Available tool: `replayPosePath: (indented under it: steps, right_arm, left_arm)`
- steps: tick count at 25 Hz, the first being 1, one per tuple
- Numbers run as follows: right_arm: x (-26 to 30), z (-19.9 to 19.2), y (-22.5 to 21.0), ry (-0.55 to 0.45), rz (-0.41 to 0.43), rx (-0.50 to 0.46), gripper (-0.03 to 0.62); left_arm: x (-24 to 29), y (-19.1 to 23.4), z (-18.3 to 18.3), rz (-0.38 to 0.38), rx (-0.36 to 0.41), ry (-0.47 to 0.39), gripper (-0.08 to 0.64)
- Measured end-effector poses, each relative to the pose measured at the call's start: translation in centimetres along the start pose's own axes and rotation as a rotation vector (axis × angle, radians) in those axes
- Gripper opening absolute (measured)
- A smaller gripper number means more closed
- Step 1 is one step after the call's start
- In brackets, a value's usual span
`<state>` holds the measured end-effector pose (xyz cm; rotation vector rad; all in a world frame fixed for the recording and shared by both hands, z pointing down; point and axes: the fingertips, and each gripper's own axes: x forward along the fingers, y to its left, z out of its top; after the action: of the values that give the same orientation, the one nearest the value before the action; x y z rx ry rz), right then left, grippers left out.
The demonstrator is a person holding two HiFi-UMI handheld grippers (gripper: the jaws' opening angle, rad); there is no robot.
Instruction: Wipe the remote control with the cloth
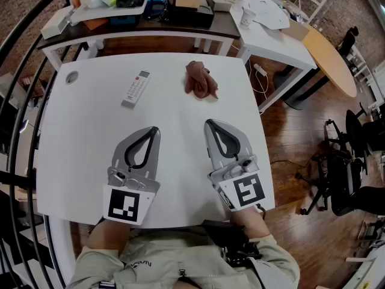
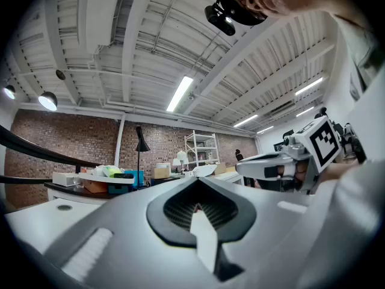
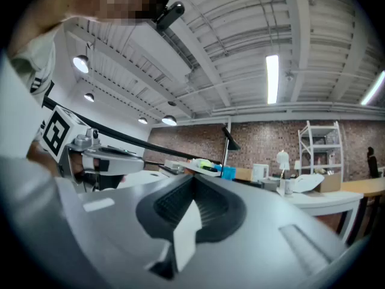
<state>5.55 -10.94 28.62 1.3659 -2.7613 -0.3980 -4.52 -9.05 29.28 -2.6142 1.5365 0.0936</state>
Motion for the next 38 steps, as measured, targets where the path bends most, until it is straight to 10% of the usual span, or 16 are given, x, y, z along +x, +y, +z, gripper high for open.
replayPosePath:
  steps: [18, 38]
  right_arm:
    - [2.4, 8.9, -3.2, -0.135, -0.016, -0.085, 0.049]
    - [13.8, 4.3, -12.0, 0.078, -0.118, 0.016, 0.282]
  left_arm:
    - [2.2, 5.7, 10.5, 0.077, 0.131, -0.195, 0.005]
    - [11.4, 16.2, 5.9, 0.177, -0.022, 0.009, 0.14]
